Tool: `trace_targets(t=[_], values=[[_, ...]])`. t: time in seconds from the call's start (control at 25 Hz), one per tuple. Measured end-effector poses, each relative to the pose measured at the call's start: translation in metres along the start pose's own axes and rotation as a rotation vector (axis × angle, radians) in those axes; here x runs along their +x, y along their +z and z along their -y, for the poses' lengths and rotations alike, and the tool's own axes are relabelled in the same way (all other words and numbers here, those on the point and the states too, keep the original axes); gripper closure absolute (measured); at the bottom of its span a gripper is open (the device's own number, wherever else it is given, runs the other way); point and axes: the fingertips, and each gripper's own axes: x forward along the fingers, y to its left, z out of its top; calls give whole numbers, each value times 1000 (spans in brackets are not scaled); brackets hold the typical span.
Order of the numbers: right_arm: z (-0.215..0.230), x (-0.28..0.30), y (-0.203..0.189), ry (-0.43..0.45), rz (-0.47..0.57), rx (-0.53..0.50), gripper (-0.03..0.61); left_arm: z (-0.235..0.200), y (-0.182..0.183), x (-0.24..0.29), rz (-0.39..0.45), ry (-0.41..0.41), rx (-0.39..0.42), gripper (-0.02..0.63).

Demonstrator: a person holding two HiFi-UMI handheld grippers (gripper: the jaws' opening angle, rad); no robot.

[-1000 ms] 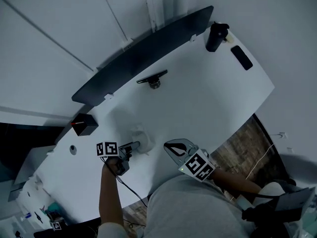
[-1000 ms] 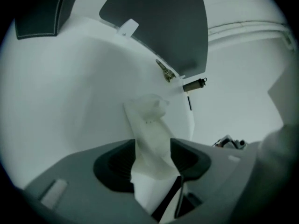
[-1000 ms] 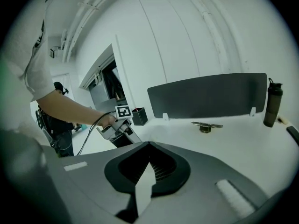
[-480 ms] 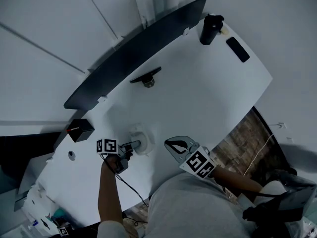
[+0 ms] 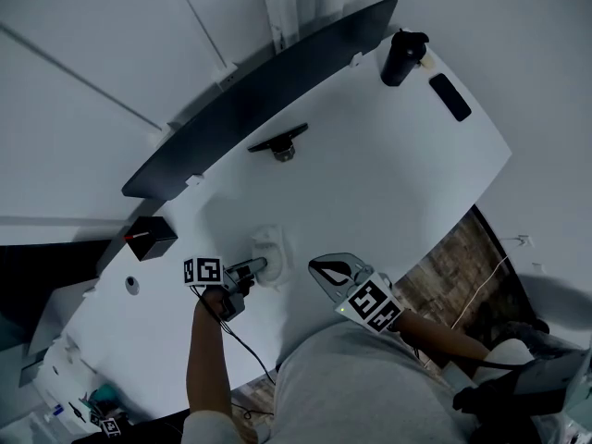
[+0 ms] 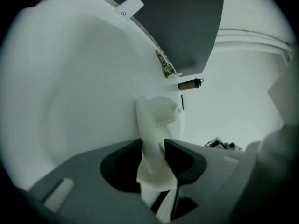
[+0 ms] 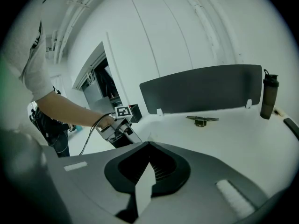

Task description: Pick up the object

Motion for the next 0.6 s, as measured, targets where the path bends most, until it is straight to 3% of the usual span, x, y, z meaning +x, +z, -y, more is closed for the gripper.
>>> trace_targets(t=[0.12,0.6], values=[[-1,1,1,4,-1,-7,577,6,0,0,38,-36,-1,488],[-8,4,4,23,-12,-36,577,11,-3,-22,220,-106,-42,495]])
